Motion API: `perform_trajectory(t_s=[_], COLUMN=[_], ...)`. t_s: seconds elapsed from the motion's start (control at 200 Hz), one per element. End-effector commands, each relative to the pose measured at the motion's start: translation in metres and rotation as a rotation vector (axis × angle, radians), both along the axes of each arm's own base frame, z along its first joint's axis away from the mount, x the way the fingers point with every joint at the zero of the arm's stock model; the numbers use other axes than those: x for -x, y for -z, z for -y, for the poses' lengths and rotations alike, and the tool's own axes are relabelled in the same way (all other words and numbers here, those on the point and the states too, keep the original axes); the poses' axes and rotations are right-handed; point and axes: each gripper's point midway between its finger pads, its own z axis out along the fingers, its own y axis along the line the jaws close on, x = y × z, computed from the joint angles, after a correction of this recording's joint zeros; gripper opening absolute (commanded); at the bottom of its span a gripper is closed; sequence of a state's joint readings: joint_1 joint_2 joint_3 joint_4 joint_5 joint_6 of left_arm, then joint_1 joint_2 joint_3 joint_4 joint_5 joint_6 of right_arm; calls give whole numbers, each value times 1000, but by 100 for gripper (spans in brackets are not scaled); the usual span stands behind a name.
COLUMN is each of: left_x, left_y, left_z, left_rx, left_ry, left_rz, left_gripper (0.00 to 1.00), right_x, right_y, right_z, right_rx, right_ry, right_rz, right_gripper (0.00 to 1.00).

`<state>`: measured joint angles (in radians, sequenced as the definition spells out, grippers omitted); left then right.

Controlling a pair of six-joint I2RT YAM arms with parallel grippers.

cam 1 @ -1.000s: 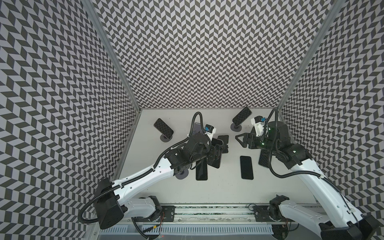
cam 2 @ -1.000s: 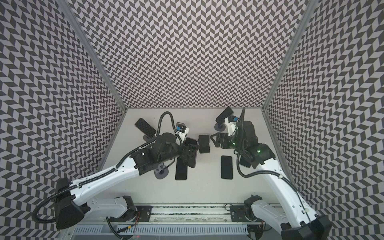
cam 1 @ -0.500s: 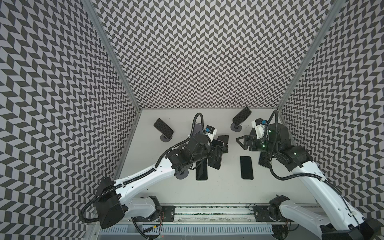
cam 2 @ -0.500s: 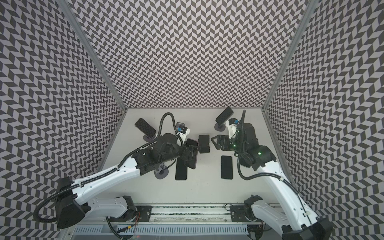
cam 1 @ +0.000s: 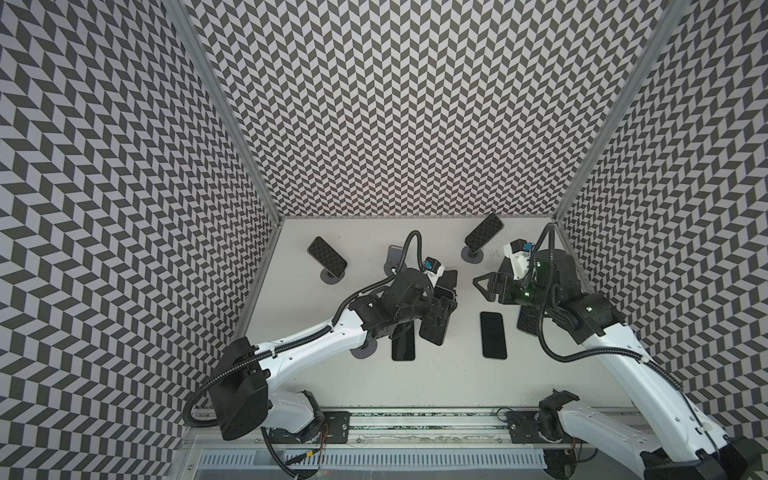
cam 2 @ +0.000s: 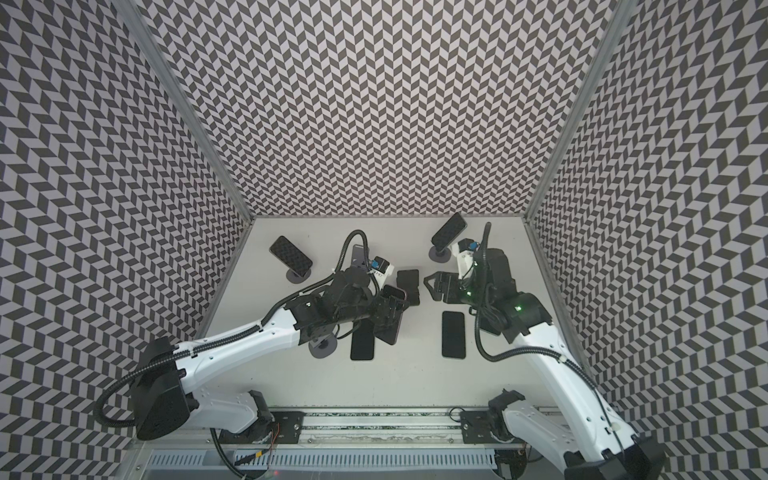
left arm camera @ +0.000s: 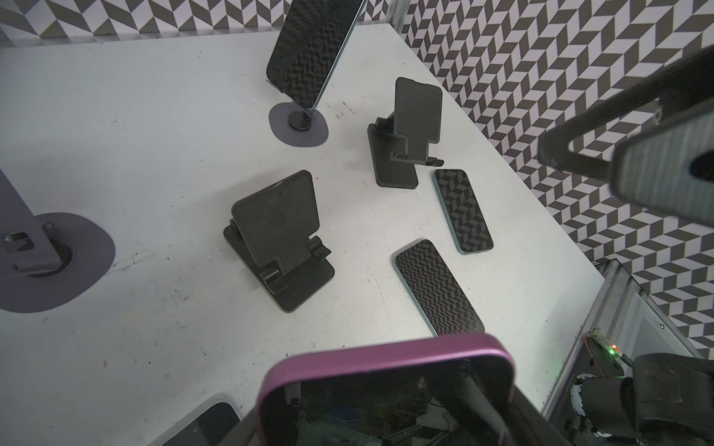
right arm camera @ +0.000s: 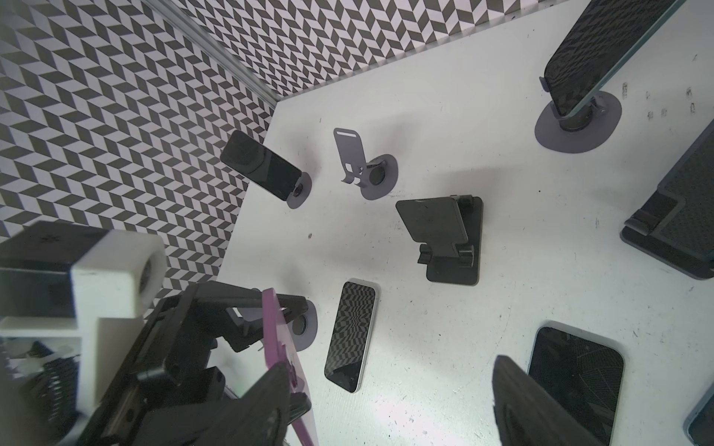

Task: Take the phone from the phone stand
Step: 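Carry the held purple-edged phone toward the robot with the left gripper, then lower the purple-edged phone flat onto the table with the left gripper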

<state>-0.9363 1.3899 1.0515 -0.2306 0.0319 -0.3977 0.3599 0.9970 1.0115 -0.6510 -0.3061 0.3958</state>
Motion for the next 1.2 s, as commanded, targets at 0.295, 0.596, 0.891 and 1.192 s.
perform_trajectory(t_s=[0.295,0.596,0.891,1.192], left_x=[3,11,19,22], left_y=[-35,-25,-8,30], left_z=[2,13,13,24], left_rx=[68,76,92,67], left_ry=[35,106,92,117], left_rz=[106,79,29,-44], left_gripper=[59,59,59,59], right_x=[-1,8,44,50], right_y=[-8,-20,19,36], right_z=[3,22,36,35], right_rx=[-24,-16,18,2], right_ry=[41,143,168,174], right_rz=[7,10,-127,-163], right_gripper=[80,80,80,80])
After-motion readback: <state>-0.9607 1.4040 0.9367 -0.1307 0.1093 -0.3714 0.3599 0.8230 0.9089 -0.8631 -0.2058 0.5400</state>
